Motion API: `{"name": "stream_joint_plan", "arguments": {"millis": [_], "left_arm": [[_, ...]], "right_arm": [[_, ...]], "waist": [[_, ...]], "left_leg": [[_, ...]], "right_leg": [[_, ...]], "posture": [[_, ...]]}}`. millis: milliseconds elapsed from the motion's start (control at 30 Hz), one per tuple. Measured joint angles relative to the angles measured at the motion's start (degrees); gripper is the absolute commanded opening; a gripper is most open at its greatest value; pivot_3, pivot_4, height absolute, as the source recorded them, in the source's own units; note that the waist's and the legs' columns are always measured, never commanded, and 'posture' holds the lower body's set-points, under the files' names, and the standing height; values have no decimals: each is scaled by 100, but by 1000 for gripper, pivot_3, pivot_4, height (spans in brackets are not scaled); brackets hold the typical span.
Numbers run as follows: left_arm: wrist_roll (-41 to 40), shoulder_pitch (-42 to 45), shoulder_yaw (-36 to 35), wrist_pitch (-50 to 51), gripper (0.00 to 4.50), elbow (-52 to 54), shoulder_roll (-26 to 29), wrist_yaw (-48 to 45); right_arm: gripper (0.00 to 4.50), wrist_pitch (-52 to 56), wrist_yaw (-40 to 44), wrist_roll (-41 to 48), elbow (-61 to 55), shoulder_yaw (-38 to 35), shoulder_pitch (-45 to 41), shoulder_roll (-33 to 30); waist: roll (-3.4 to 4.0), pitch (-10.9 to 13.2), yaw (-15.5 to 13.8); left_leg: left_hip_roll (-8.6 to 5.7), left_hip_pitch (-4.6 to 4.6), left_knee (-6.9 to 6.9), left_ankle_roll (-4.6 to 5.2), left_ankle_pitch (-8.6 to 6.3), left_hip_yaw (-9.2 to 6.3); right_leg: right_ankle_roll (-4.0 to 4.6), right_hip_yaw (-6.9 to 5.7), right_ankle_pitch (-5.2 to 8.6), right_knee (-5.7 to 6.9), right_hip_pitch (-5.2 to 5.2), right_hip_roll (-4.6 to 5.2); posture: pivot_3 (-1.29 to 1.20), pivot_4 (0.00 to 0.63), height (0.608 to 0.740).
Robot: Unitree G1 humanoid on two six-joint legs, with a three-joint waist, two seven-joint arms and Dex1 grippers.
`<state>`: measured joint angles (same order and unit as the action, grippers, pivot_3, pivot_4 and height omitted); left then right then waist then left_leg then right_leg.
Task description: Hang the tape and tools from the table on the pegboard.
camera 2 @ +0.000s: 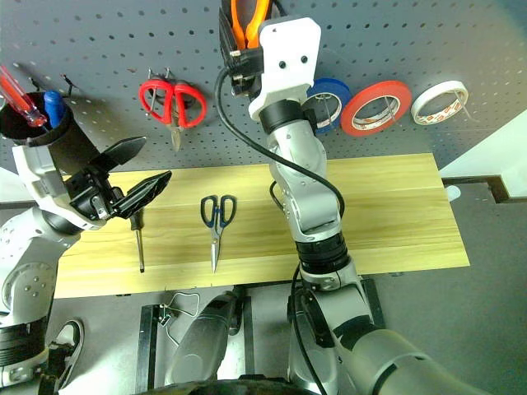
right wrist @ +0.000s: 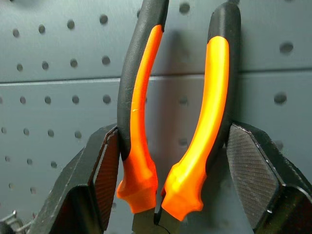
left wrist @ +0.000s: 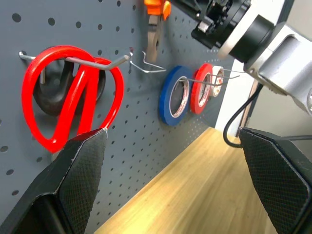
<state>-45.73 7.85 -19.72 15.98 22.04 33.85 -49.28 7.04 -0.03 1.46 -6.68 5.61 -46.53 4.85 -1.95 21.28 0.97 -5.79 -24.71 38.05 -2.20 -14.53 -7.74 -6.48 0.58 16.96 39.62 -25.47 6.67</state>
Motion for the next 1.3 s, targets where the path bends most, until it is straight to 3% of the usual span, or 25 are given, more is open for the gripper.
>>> {"name": "stream_joint_plan", "arguments": {"millis": [467, 633, 1033, 1300], "left_arm": [[-106, -140, -32, 100, 4500, 169, 43, 134], [-104, -122, -31, 87, 4500, 157, 42, 111], [-108, -200, -39, -9, 4500, 156, -11, 89], [-242, -1163, -180, 115, 4500, 296, 222, -401]], "right_arm": [[2892, 253, -24, -62, 25, 92, 456, 102], [4451, 509, 18, -12, -2, 86, 454, 115], [4451, 950, 222, 1, -401, 83, 533, -125], [4451, 1912, 538, 202, -1784, 59, 1684, -645]], "waist": [[6, 5, -10], [6, 5, -9], [7, 5, -23], [6, 4, -33]], "left_leg": [[2, 0, -2, 1, 0, 0], [2, 0, -2, 0, 0, 0], [2, 0, -8, 1, 0, -3], [2, 0, -27, 5, -3, -5]], "right_leg": [[1, 1, 0, -1, 0, -1], [1, 1, 0, -1, 0, -1], [3, 1, -2, -7, 0, 0], [4, 1, -1, -37, 5, 2]], "posture": [[123, 373, 710], [117, 366, 710], [113, 358, 710], [111, 351, 710]]}}
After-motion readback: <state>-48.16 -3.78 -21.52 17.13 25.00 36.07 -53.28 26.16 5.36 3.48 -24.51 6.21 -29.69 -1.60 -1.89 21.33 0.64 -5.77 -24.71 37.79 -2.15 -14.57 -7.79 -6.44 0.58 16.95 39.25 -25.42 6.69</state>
